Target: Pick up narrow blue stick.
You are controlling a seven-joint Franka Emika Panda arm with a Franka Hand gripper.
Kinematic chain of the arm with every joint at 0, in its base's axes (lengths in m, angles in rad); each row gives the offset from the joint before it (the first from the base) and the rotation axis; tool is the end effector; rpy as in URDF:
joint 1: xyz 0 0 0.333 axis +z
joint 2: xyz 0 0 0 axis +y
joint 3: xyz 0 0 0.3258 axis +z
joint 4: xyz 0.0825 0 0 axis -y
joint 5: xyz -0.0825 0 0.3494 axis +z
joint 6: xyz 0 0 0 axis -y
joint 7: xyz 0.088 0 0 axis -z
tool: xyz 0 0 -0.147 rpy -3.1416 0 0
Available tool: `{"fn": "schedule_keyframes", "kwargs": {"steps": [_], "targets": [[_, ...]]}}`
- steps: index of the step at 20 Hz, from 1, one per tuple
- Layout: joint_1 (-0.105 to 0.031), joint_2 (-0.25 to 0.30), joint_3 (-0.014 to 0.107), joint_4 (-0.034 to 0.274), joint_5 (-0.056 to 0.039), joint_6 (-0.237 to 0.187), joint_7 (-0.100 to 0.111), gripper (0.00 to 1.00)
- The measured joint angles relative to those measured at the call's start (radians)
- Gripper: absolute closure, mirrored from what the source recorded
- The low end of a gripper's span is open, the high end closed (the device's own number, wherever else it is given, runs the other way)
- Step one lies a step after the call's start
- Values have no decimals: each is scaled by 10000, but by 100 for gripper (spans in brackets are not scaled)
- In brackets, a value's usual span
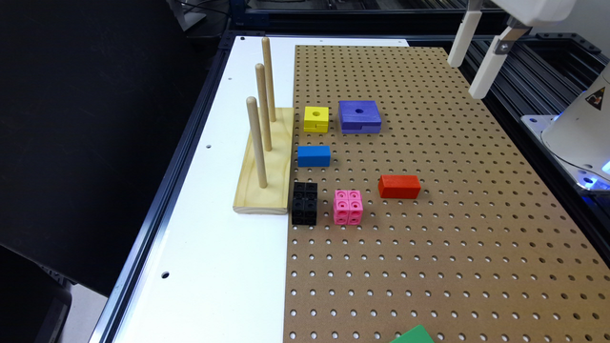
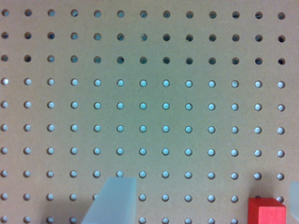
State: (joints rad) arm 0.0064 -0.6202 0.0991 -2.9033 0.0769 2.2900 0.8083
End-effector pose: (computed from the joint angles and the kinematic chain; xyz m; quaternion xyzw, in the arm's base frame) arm 0.2838 0.0289 0.3330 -0.9265 0.3763 -0.0026 0.0015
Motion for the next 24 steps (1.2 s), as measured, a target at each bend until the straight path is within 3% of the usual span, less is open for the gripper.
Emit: {"fn": "schedule_keyframes", "kwargs": {"steps": [8, 14, 24], "targets": [[-10, -19, 0, 32, 0, 27, 0, 0], [-10, 75, 0, 278, 0, 75, 1, 0], [-12, 1456, 1, 1054, 0, 785, 2, 0]]}}
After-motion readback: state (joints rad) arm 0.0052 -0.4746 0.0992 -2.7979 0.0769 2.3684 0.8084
